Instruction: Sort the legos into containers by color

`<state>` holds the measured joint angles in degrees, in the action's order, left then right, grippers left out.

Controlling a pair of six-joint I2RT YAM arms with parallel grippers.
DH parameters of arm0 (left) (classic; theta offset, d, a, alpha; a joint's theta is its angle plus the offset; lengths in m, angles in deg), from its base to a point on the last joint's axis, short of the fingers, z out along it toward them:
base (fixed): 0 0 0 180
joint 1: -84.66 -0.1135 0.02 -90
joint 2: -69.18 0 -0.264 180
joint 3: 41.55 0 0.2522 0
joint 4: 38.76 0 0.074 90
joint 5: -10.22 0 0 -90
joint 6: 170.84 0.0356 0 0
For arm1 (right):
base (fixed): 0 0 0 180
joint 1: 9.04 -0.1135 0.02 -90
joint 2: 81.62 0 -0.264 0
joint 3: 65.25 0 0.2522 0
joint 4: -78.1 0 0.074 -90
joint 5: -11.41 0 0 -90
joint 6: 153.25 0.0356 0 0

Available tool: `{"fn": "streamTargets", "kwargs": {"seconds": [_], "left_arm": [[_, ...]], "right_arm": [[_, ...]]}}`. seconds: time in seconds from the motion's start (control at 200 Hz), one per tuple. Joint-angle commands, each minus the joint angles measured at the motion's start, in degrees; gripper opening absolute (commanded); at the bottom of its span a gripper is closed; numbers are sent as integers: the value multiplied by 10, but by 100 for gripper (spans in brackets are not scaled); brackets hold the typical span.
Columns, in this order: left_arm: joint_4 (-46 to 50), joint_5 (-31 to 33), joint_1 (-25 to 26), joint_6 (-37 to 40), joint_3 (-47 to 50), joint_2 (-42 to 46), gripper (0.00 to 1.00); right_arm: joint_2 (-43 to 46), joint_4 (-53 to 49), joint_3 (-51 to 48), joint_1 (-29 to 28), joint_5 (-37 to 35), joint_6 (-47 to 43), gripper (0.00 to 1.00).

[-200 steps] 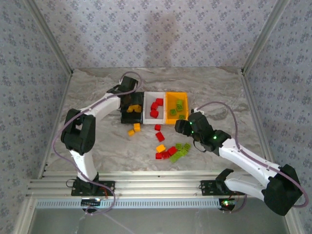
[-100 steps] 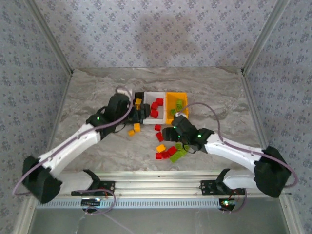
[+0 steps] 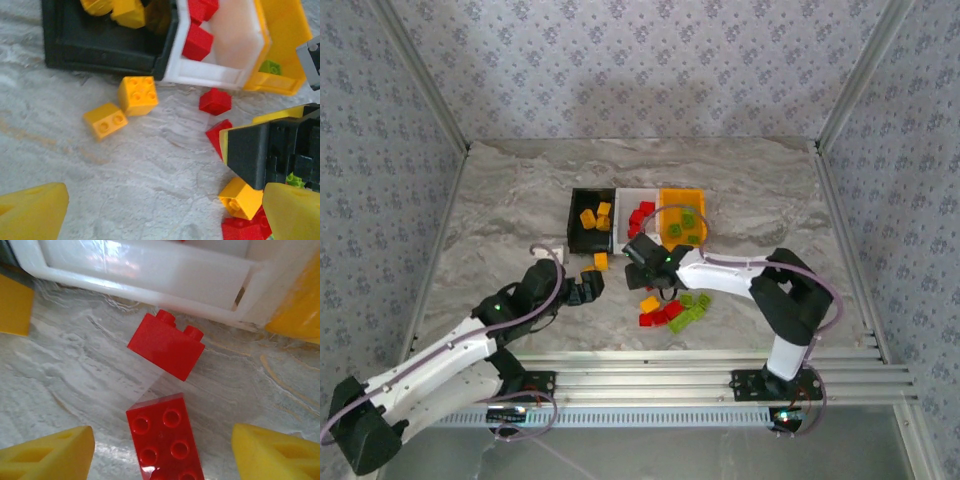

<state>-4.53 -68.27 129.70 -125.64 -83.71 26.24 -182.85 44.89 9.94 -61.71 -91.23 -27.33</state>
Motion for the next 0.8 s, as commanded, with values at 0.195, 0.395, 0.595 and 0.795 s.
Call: {"fn": "streamTargets", "kwargs": {"seconds": [0.195,0.395,0.595,0.795], "left_arm": [[37,53,1,-29,11,55,99],[42,57,0,-22,12,66,99],[40,53,0,-27,24,71,99],[26,44,-1,-36,46,77,99]], "right_arm": [[-63,-53,34,-7,-6,-13,58],[-51,-32,35,-12,1,-25,40],[43,-13,41,-14,-13,-44,33],[68,-15,110,24,-22,-56,34]]}}
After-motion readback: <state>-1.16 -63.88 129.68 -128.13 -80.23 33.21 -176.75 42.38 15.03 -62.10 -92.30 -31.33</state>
